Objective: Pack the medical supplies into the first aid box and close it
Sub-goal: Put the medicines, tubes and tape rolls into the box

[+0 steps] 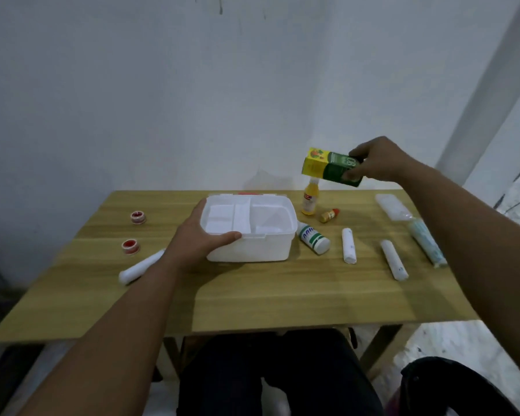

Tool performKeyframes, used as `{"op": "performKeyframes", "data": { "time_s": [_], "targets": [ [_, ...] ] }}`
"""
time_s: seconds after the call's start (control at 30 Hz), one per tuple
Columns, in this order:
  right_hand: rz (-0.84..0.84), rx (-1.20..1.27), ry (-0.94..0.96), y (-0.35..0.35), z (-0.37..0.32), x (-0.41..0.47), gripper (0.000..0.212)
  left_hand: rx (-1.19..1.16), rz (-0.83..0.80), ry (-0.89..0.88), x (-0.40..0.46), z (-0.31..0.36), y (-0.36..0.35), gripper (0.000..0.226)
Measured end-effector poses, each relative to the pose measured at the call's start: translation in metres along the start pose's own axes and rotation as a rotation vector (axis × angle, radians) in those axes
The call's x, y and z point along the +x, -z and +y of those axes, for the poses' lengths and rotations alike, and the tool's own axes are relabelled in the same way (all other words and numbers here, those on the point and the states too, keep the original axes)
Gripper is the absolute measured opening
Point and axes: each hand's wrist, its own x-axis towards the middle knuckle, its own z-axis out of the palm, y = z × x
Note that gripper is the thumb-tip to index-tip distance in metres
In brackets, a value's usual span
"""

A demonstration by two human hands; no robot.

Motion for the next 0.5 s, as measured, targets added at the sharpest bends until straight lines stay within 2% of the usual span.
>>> {"op": "performKeyframes", "data": {
  "time_s": [0.1, 0.2, 0.33, 0.5],
  "targets": [
    [-0.167, -0.013, 0.096, -0.010, -0.045, -0.016, 0.049, -0.003, -0.022, 0.015, 0.003, -0.004, 0.001, 0.090],
    [-0.284, -0.189, 0.182, -0.037, -0.081, -0.023, 0.049, 0.002, -0.034, 0.026, 0.004, -0.007, 0.003, 0.099],
    [-0.297, -0.404, 0.222, -0.071, -0.108, -0.025, 0.046, 0.018, -0.034, 0.017, 0.003, -0.006, 0.003, 0.098],
    [-0.238, -0.488, 0.205, -0.080, -0.116, -0.024, 0.050, 0.029, -0.043, 0.047, 0.005, -0.009, 0.002, 0.110]
  ]
}}
